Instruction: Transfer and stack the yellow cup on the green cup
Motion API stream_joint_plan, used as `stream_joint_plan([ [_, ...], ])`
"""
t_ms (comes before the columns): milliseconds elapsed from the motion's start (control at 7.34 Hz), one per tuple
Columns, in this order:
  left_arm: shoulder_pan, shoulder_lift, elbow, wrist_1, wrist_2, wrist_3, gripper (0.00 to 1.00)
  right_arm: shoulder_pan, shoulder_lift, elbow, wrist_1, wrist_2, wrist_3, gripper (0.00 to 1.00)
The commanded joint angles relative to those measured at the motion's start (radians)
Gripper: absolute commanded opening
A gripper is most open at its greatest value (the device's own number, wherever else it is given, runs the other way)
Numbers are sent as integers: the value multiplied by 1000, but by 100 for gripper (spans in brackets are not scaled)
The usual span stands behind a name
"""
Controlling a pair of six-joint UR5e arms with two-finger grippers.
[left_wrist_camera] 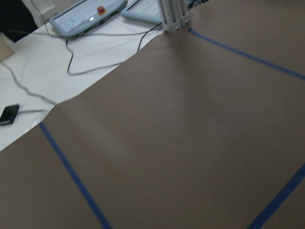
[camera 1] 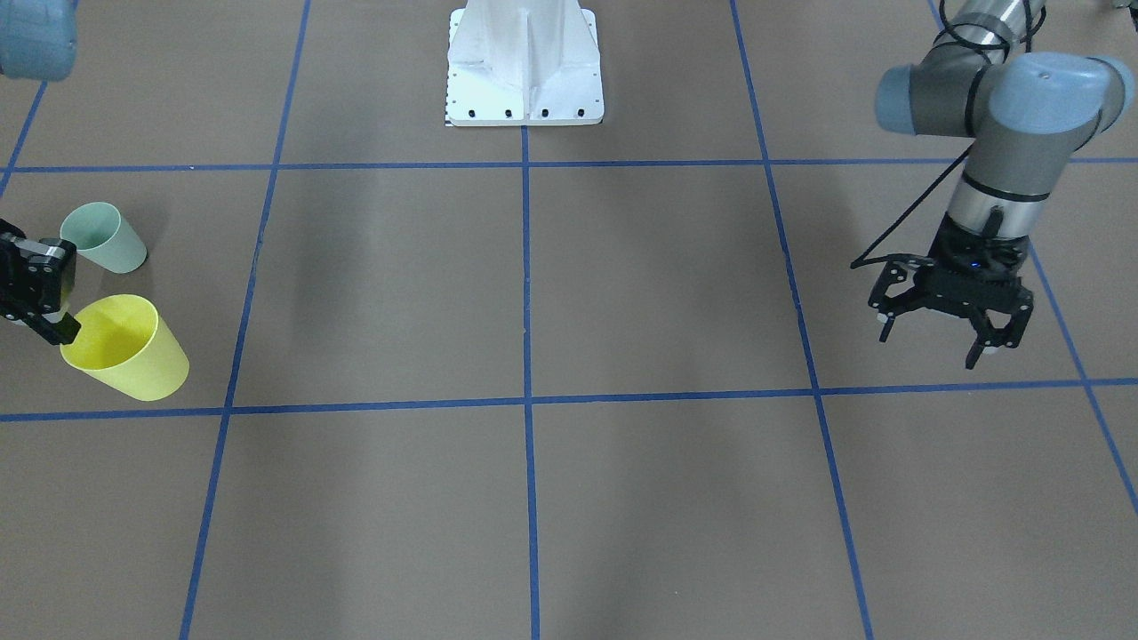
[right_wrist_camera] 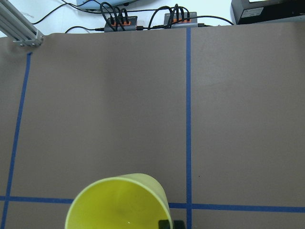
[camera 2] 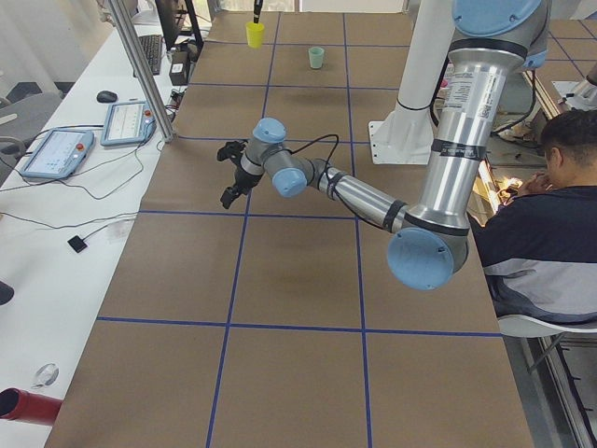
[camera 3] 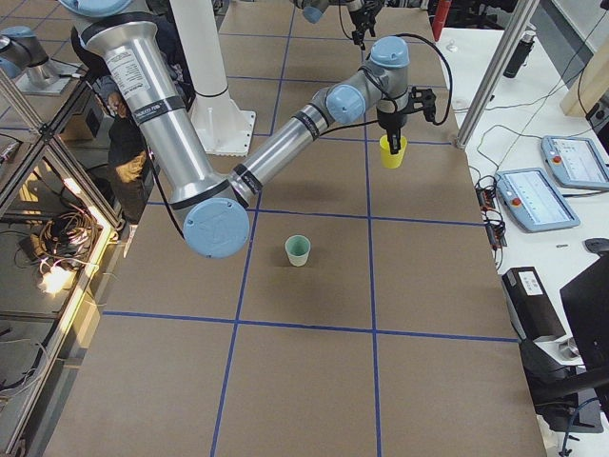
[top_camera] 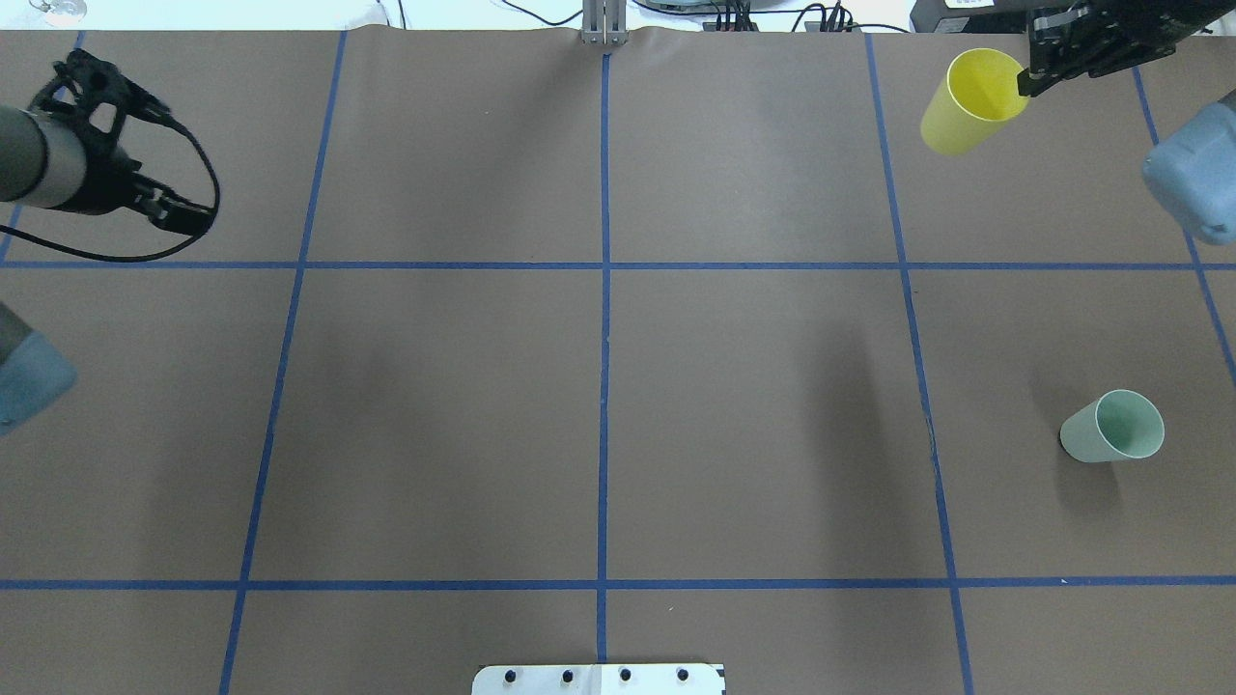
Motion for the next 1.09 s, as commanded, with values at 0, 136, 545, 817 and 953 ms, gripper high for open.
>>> stream_joint_plan([
  [0,-133,155,-30,36,-156,5,100,70,-68,12,0,57,-120,0],
  [136,-167,195,-28,36,-159,6,100,88,-104,34,0,74,-155,0],
  [545,-333,257,-22,257,-168,351,100,118,-245,119,3,105,-259,0],
  [817,-477,232,-30,444,-301,533,100,118,-356,176,9,100,-287,0],
  [953,-480,242,-34,440,-323,546,100,116,-437,220,12,96,-290,0],
])
